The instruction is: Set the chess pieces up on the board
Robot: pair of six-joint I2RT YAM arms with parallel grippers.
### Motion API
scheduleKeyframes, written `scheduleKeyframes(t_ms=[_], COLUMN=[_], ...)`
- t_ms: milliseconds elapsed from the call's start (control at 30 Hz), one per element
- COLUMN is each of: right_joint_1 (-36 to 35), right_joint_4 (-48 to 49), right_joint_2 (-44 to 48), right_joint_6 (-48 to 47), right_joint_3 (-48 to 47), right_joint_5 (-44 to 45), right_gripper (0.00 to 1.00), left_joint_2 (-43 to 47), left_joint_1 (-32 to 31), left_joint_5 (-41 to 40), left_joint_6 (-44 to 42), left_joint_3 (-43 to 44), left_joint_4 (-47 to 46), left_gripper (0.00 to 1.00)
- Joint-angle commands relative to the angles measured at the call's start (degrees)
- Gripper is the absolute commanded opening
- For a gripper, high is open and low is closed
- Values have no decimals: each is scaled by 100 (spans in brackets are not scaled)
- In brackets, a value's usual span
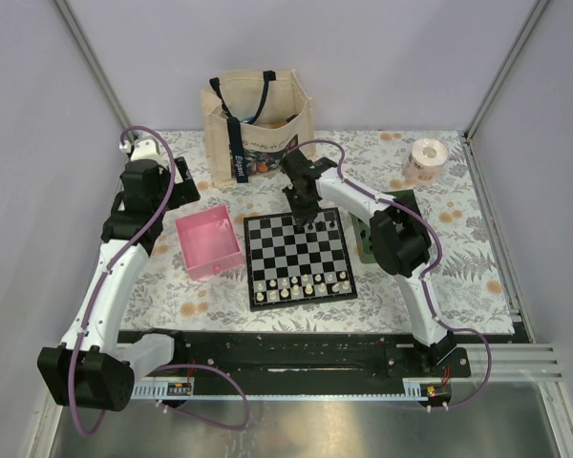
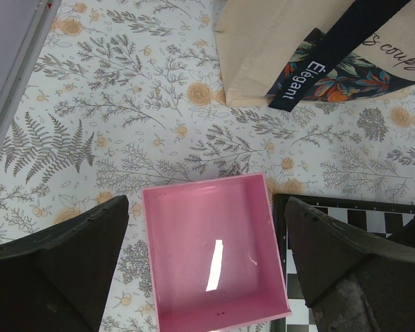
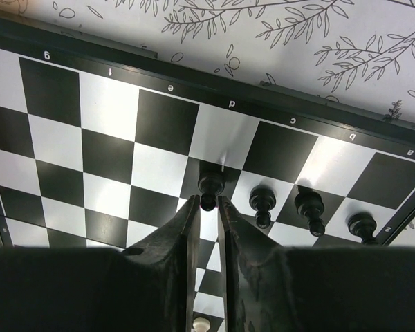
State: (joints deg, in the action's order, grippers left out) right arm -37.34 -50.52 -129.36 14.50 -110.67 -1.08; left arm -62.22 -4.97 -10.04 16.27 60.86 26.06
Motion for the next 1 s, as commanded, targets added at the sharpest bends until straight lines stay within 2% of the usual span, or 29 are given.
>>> scheduleKeyframes(t_ms=[0,33,100,267,400,467,533,600,700,767,967], right_joint_1=[8,8,8,8,25,43,200,524,1191,1658,2661], right_joint_4=[-63,-72,-133,-265,-335,-371,-362,-205,348,779,860], right_joint_2=[25,34,42,148,446,709,1025,1446,2263,2712,2882], right_joint_6=[-97,-105,-132,-149,-158,-193,-141,-10,132,228,150], right_joint_3=[-200,-218,-306,-551,-797,-851,-755,-396,692,1597,2629], right_joint_5=[38,38,29,-93,-59,299,494,443,451,530,530], right_gripper=[30,34,35,45,46,50,49,49,50,56,58], left_joint_2=[113,113,104,96,87,78,87,96,96,96,60], left_joint_1=[14,14,14,14,23,14,23,14,23,14,14], left_joint_5=[-6,-6,11,2,20,20,2,-24,-24,-50,11], left_joint_6=[-80,-80,-80,-80,-72,-80,-80,-89,-89,-98,-89], left_joint_3=[66,58,66,58,66,58,49,49,66,49,66], left_joint_4=[-163,-154,-163,-163,-172,-154,-163,-163,-154,-163,-163], left_gripper=[99,99,99,99,99,99,99,99,99,99,99])
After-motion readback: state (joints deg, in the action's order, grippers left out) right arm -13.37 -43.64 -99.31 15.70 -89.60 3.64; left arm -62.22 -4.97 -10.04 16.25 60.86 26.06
